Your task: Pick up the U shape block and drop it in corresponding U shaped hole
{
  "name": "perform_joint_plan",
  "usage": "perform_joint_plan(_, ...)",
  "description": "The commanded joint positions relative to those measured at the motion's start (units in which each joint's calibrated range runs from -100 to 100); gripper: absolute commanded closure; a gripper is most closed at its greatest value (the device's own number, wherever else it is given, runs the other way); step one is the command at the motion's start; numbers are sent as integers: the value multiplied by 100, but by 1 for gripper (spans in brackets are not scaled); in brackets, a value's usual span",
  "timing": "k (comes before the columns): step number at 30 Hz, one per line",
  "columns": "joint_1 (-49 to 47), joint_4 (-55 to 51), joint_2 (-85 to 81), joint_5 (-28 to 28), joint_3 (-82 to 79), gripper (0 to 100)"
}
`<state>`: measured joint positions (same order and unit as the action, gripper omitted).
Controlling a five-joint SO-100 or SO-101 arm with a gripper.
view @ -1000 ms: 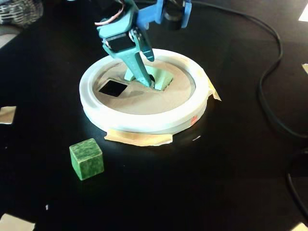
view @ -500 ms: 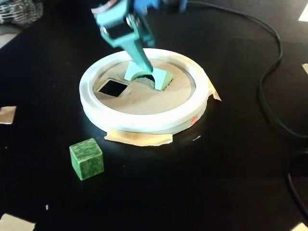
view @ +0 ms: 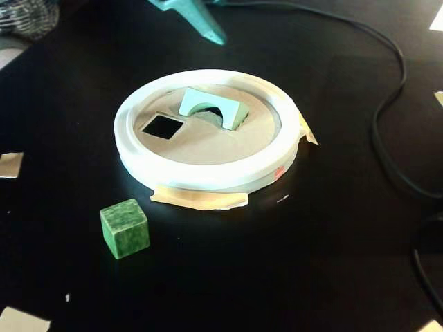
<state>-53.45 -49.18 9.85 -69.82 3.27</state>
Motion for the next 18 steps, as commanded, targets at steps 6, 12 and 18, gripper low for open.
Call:
perform_joint_plan(6, -148, -35, 416, -151, 638, 15)
perform_joint_plan(12, -148, -15, 667, -156, 720, 12)
perform_joint_plan(18, -411, -25, 1205, -156, 1595, 12)
